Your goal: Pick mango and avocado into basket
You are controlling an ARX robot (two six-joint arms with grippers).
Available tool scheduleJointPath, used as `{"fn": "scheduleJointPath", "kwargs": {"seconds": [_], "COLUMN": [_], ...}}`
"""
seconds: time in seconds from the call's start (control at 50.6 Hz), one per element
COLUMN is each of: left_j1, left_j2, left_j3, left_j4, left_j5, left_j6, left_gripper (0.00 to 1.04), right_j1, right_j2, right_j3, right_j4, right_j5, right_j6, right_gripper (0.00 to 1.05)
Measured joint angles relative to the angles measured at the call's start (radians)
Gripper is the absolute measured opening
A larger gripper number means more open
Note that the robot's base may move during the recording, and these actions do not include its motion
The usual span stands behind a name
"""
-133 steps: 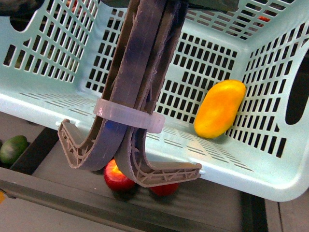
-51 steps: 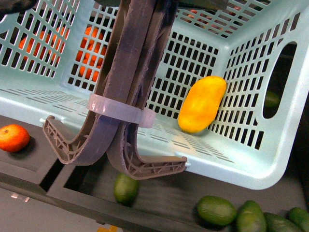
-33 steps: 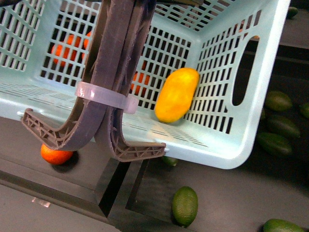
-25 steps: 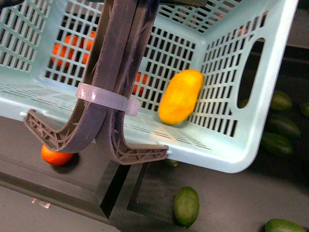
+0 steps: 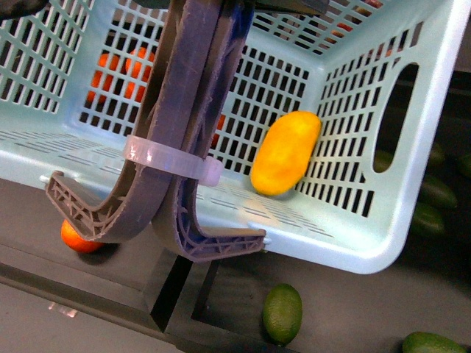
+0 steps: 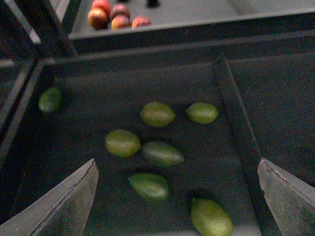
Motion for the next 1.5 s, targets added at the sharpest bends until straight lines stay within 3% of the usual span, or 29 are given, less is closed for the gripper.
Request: {"fn": "scheduleJointPath", "kwargs": {"seconds": [0.158, 0.237, 0.336, 0.83, 1.067, 1.502], "left_j1": [0.000, 0.000, 0.000, -0.002, -0.002, -0.002], "left_j2": [0.000, 0.000, 0.000, 0.000, 0.000, 0.000], "left_j3": [0.000, 0.000, 0.000, 0.000, 0.000, 0.000], "left_j4": [0.000, 0.000, 0.000, 0.000, 0.000, 0.000], "left_j5": [-0.002, 0.009, 0.018, 0.009, 0.011, 0.013], "left_j6": [0.002, 0.000, 0.000, 0.000, 0.000, 0.001], "left_gripper": [0.06, 0.06, 0.06, 0.06, 0.06, 0.06], "right_j1": [-0.049, -0.079, -0.114, -0.177, -0.192, -0.191], "right_j2": [0.342, 0.491, 0.638, 1.015, 1.114, 1.228], "right_j3": [0.132, 0.193, 0.258, 0.326, 0.378, 0.480], "right_j4": [0.001, -0.006, 0.013, 0.134, 0.209, 0.188], "right_j5": [-0.192, -0.217, -0.207, -0.174, -0.111, -0.099], "right_j6": [-0.251, -0.381, -0.441, -0.435, -0.384, -0.317], "right_gripper": [0.97, 0.97, 0.97, 0.97, 0.97, 0.97]}}
